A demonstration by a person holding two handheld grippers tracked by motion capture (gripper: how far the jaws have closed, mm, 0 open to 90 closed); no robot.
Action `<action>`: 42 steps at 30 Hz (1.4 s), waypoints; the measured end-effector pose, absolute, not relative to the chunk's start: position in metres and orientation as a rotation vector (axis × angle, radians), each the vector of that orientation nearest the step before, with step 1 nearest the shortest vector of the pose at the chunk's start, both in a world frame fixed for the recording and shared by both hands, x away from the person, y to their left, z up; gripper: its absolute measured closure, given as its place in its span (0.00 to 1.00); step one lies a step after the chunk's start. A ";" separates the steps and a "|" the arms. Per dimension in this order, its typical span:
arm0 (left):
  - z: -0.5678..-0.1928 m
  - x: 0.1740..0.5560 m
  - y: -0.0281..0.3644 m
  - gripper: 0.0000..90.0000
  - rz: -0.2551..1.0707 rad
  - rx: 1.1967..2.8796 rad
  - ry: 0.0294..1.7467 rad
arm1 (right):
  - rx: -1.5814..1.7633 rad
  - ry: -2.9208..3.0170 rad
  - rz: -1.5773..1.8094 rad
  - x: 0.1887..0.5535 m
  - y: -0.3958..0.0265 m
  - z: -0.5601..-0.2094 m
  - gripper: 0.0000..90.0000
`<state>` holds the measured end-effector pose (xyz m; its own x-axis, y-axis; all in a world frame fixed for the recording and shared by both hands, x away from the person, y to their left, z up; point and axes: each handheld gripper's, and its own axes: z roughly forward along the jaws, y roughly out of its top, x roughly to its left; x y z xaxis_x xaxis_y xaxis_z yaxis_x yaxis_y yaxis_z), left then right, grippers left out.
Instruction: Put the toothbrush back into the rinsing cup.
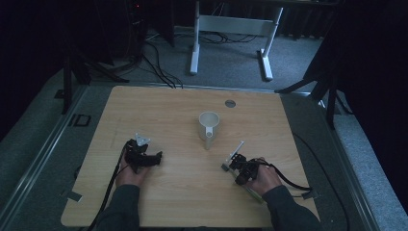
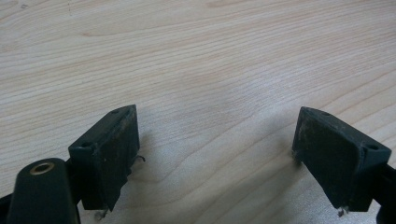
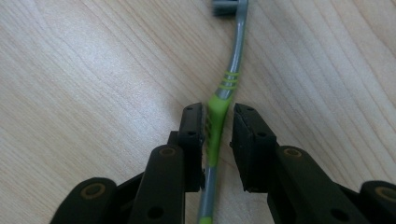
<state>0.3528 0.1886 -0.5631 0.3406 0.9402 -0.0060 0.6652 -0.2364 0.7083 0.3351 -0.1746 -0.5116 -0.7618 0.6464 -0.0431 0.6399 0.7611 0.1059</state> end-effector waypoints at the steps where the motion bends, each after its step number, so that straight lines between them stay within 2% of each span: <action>1: -0.563 0.353 0.189 0.17 0.574 1.993 1.398 | 1.058 2.876 0.121 0.335 -0.174 -0.512 0.82; 31: -0.563 0.353 0.189 0.17 0.574 1.991 1.399 | 1.041 2.869 0.090 0.336 -0.173 -0.516 0.89; 42: -0.563 0.353 0.189 0.17 0.574 1.989 1.399 | 1.078 2.815 0.244 0.337 -0.182 -0.502 0.90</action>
